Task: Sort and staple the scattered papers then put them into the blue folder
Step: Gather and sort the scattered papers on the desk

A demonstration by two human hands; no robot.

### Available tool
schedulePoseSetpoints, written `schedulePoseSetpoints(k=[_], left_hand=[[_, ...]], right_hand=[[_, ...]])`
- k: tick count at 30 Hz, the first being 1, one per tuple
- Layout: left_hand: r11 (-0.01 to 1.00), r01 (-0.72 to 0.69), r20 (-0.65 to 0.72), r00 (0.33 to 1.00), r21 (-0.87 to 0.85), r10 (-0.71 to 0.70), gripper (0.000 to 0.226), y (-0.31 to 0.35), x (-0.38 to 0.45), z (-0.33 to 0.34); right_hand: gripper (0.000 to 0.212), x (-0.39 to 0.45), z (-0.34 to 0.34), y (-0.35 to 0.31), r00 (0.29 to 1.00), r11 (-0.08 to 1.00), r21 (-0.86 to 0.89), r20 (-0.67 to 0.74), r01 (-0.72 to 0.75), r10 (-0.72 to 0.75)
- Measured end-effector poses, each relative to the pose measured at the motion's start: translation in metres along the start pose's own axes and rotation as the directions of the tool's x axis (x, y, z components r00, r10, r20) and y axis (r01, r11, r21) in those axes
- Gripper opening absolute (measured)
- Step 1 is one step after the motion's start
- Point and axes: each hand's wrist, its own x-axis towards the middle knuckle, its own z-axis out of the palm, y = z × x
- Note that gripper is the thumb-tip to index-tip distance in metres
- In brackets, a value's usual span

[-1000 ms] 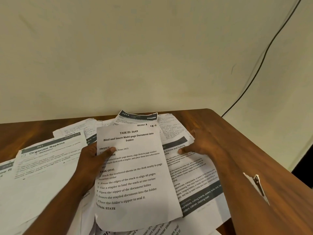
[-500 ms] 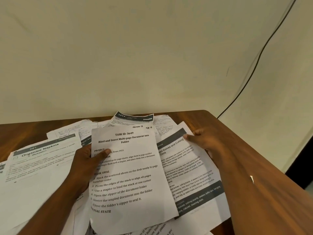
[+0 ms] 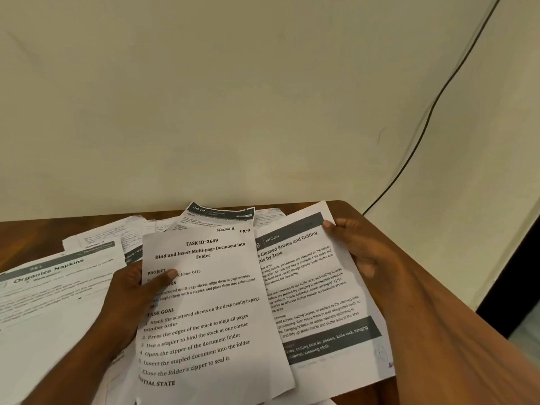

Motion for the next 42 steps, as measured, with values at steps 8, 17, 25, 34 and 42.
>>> schedulePoseSetpoints(k=[8, 17, 25, 34, 42], left_hand=[[0.999, -0.042, 0.033, 0.999, -0.009, 0.042, 0.014, 0.002, -0.003, -0.001], [0.995, -0.041, 0.063, 0.997, -0.091, 0.047, 0.021, 0.003, -0.004, 0.0], [0.961, 0.001, 0.139, 0.99, -0.275, 0.039, 0.028, 0.003, -0.005, -0.003], [0.939, 0.014, 0.147, 0.988, -0.345, 0.039, 0.035, -0.002, 0.0, -0.006], [0.947, 0.008, 0.156, 0.987, -0.321, 0.045, 0.038, 0.002, -0.002, -0.007]], right_hand=[[0.025, -0.006, 0.005, -0.009, 0.997, 0.996, 0.061, -0.019, 0.072, -0.071], [0.016, 0.001, 0.023, -0.01, 0.974, 0.991, 0.005, -0.185, 0.132, -0.129], [0.019, 0.008, 0.075, -0.013, 0.851, 0.917, 0.108, -0.426, 0.384, -0.306], [0.016, 0.003, 0.117, -0.005, 0.931, 0.936, 0.182, -0.271, 0.301, -0.247], [0.016, -0.004, 0.157, 0.011, 0.965, 0.953, 0.171, -0.115, 0.251, -0.234]])
